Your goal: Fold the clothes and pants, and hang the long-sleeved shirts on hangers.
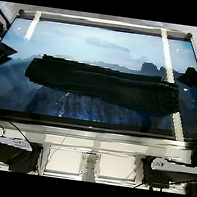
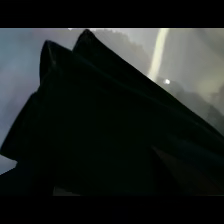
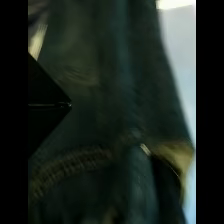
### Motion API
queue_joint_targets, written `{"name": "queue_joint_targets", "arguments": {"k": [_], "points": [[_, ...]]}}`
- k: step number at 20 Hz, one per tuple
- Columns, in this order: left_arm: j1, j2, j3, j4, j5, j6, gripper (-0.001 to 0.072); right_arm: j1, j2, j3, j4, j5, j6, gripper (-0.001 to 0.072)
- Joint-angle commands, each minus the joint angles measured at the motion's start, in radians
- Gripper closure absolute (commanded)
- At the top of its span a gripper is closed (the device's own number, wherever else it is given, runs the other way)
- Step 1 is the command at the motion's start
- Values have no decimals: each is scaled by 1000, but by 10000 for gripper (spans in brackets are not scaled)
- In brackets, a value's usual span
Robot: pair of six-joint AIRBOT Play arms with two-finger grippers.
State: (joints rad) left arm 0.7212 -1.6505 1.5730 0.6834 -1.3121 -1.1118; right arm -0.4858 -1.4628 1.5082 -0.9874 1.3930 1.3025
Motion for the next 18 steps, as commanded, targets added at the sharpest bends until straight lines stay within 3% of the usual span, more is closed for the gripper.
{"name": "queue_joint_targets", "arguments": {"k": [1,4,9,18], "points": [[74,-103,1,-138,-201,20,75,86,8,2,-1,81,28,684],[74,-200,1,-138,-203,38,23,168,7,2,-16,39,47,684],[74,-303,3,-143,-132,76,19,222,7,2,-16,-5,71,684],[77,-346,57,-160,-132,79,14,222,7,2,-23,2,74,683]]}}
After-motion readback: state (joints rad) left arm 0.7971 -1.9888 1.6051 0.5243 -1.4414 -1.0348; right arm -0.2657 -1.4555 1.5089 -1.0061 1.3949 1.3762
